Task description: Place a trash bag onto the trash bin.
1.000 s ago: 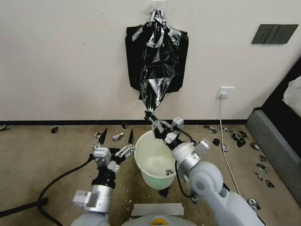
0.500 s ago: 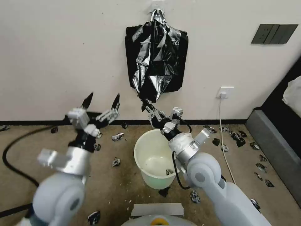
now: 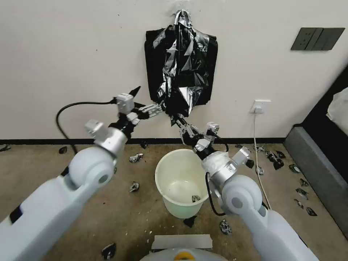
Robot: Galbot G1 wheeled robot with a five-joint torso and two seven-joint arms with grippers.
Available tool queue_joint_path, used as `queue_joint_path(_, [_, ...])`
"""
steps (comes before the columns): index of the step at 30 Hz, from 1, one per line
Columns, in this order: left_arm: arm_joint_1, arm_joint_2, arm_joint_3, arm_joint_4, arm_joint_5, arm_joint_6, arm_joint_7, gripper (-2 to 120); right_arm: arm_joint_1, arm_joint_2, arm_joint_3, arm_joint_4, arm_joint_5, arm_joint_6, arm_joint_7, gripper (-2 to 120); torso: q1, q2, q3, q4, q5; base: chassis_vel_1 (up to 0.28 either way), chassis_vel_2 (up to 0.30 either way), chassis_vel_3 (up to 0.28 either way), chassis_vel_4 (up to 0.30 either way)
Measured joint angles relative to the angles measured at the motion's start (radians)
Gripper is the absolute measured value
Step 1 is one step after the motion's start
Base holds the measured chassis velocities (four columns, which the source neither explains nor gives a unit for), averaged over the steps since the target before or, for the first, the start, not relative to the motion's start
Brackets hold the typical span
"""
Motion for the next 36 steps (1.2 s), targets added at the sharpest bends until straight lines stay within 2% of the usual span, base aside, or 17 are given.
queue_joint_path(2, [-0.067,-0.006,0.049,0.027,-0.022,0.004,-0.005,100,-0.001,-0.001,0.010,-0.002,0.003,0.000,0.000,0,0.000,0.000,0.000,0.0000,0.0000,0.000,0.000,0.000,0.000])
queue_joint_path(4, [-0.080,-0.008,0.061,0.032,-0.027,0.004,-0.006,99,-0.001,-0.002,0.011,-0.003,0.005,0.000,0.000,0,0.000,0.000,0.000,0.0000,0.0000,0.000,0.000,0.000,0.000])
queue_joint_path(7, [-0.147,-0.033,0.133,0.062,-0.043,0.005,-0.017,85,-0.008,-0.004,0.026,-0.001,0.009,0.000,-0.001,0,0.000,0.000,0.000,0.0001,0.0000,0.000,0.000,0.000,0.000])
queue_joint_path(8, [-0.147,-0.033,0.133,0.062,-0.043,0.005,-0.017,85,-0.008,-0.004,0.026,-0.001,0.009,0.000,-0.001,0,0.000,0.000,0.000,0.0001,0.0000,0.000,0.000,0.000,0.000])
queue_joint_path(12, [-0.198,-0.052,0.185,0.082,-0.050,0.009,-0.044,69,-0.019,-0.005,0.035,0.007,0.010,0.000,-0.001,0,0.000,0.000,0.000,-0.0002,0.0001,0.000,0.000,0.000,0.000])
queue_joint_path(13, [-0.198,-0.052,0.185,0.082,-0.050,0.009,-0.044,69,-0.019,-0.005,0.035,0.007,0.010,0.000,-0.001,0,0.000,0.000,0.000,-0.0002,0.0001,0.000,0.000,0.000,0.000])
queue_joint_path(16, [-0.206,-0.050,0.187,0.081,-0.056,0.013,-0.055,54,-0.022,-0.006,0.036,0.009,0.010,0.000,-0.002,0,0.000,0.000,0.000,0.0000,0.0000,0.000,0.000,0.000,0.000])
queue_joint_path(17, [-0.206,-0.050,0.187,0.081,-0.056,0.013,-0.055,54,-0.022,-0.006,0.036,0.009,0.010,0.000,-0.002,0,0.000,0.000,0.000,0.0000,0.0000,0.000,0.000,0.000,0.000])
queue_joint_path(20, [-0.208,-0.045,0.184,0.077,-0.062,0.022,-0.064,40,-0.022,-0.009,0.037,0.010,0.011,0.000,-0.002,0,0.000,0.000,0.000,0.0000,0.0000,0.000,0.000,0.000,0.000])
queue_joint_path(22, [-0.212,-0.043,0.185,0.077,-0.067,0.030,-0.072,36,-0.022,-0.010,0.037,0.011,0.013,0.000,-0.002,0,0.000,0.000,0.000,0.0000,-0.0001,0.000,0.000,0.000,0.000])
queue_joint_path(24, [-0.222,-0.041,0.193,0.084,-0.070,0.051,-0.088,25,-0.018,-0.011,0.037,0.016,0.018,0.000,-0.002,0,0.000,0.000,0.000,0.0000,-0.0002,0.000,0.000,0.000,0.000])
queue_joint_path(26, [-0.224,-0.039,0.196,0.089,-0.068,0.052,-0.089,22,-0.018,-0.011,0.037,0.017,0.020,0.000,-0.001,0,0.000,0.000,0.000,-0.0001,-0.0002,0.000,0.000,0.000,0.000])
queue_joint_path(28, [-0.224,-0.037,0.198,0.094,-0.066,0.049,-0.089,10,-0.023,-0.010,0.040,0.024,0.022,0.000,0.001,0,0.000,0.000,0.000,0.0000,-0.0002,0.000,0.000,0.000,0.000])
queue_joint_path(29, [-0.224,-0.037,0.198,0.094,-0.066,0.049,-0.089,10,-0.023,-0.010,0.040,0.024,0.022,0.000,0.001,0,0.000,0.000,0.000,0.0000,-0.0002,0.000,0.000,0.000,0.000])
queue_joint_path(32, [-0.225,-0.035,0.189,0.083,-0.072,0.036,-0.090,0,-0.026,-0.015,0.044,0.032,0.021,-0.001,0.010,0,0.000,0.000,0.000,0.0000,-0.0001,0.000,0.000,0.000,0.000])
queue_joint_path(36, [-0.224,-0.031,0.172,0.062,-0.091,0.024,-0.093,0,-0.034,-0.021,0.057,0.049,-0.006,-0.022,0.040,0,0.000,0.000,0.000,0.0000,0.0000,0.000,0.000,0.000,0.000])
